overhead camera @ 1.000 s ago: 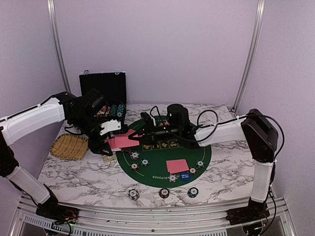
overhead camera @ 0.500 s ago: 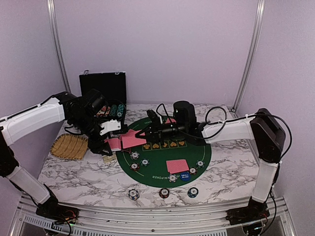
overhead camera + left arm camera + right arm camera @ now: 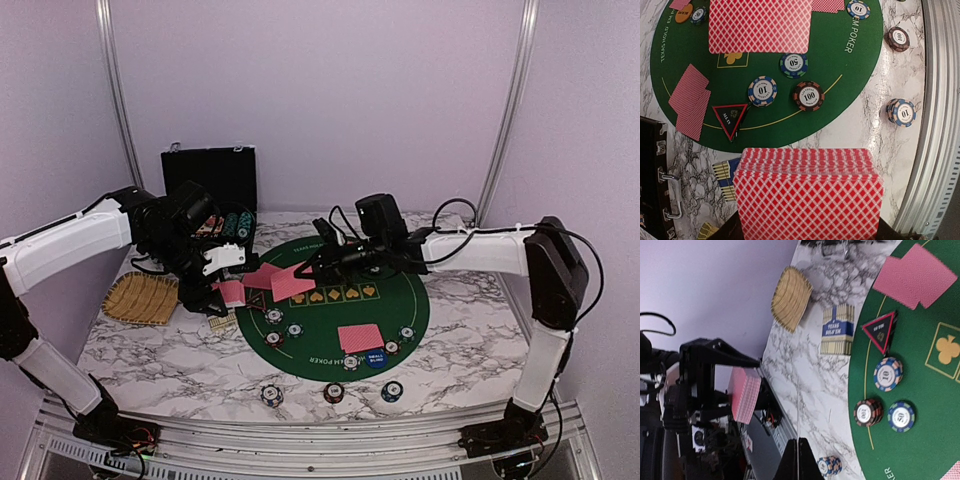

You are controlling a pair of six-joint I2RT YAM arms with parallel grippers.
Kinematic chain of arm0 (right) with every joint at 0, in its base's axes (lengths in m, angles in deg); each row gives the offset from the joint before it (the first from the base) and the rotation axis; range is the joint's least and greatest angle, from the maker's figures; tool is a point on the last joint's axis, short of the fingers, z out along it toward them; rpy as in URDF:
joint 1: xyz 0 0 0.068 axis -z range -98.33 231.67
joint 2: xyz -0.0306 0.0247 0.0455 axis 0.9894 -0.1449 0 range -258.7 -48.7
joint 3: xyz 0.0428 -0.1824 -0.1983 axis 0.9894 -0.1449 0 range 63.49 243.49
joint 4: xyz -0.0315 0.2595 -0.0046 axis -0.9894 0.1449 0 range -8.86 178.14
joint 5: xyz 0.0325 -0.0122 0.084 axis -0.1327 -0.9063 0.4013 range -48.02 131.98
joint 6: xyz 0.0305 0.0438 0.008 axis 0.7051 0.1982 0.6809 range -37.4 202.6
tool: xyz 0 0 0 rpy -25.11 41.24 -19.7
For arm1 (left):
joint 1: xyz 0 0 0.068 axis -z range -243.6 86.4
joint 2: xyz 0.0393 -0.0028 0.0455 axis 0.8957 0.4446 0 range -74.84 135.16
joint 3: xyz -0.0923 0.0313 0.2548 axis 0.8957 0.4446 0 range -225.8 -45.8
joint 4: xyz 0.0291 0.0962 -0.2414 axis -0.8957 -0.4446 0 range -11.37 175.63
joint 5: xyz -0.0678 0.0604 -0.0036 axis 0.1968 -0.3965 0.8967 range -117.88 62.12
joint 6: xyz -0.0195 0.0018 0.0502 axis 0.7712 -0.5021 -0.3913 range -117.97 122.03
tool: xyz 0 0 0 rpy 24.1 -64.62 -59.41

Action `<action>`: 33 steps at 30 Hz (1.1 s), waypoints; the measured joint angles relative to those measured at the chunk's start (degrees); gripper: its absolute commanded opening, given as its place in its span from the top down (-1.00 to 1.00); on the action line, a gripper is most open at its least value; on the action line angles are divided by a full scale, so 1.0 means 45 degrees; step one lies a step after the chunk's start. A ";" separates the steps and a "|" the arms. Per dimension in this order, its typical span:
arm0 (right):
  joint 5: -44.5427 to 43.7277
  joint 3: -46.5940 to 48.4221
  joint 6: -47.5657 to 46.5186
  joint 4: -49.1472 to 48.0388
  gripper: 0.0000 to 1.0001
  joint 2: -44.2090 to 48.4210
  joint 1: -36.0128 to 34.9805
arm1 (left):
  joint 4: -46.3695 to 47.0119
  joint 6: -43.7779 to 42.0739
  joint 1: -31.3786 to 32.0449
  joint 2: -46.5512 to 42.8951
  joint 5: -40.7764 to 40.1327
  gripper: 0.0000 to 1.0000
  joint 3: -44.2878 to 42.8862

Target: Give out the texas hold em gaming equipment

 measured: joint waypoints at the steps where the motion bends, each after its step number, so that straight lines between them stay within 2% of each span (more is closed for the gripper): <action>1: -0.0384 0.0520 -0.0685 0.0942 1.00 -0.0019 0.0000 | -0.0005 0.0000 0.0000 -0.0010 -0.0024 0.76 0.0015; 10: -0.4308 0.4624 -0.5357 0.6295 1.00 -0.1098 -0.0063 | 0.0000 0.0000 0.0000 -0.0034 -0.0049 0.76 0.0131; 15: -0.7354 0.6169 -0.7261 0.8204 1.00 -0.2268 -0.0359 | 0.0000 0.0000 0.0000 -0.0078 -0.0121 0.77 0.0204; 17: -0.9131 0.6703 -0.8058 0.8811 1.00 -0.2764 -0.0704 | -0.0005 0.0000 0.0000 -0.0102 -0.0141 0.76 0.0219; 21: -1.2235 0.6926 -0.9486 0.9326 1.00 -0.3317 -0.1588 | 0.0000 0.0000 0.0000 -0.0121 -0.0146 0.76 0.0228; 25: -1.4474 0.6839 -1.0909 0.9233 1.00 -0.3570 -0.2385 | -0.0005 0.0000 0.0000 -0.0121 -0.0141 0.76 0.0228; 33: -1.7806 0.5333 -1.4222 0.6688 1.00 -0.3769 -0.3614 | -0.0005 0.0000 0.0000 -0.0121 -0.0141 0.76 0.0228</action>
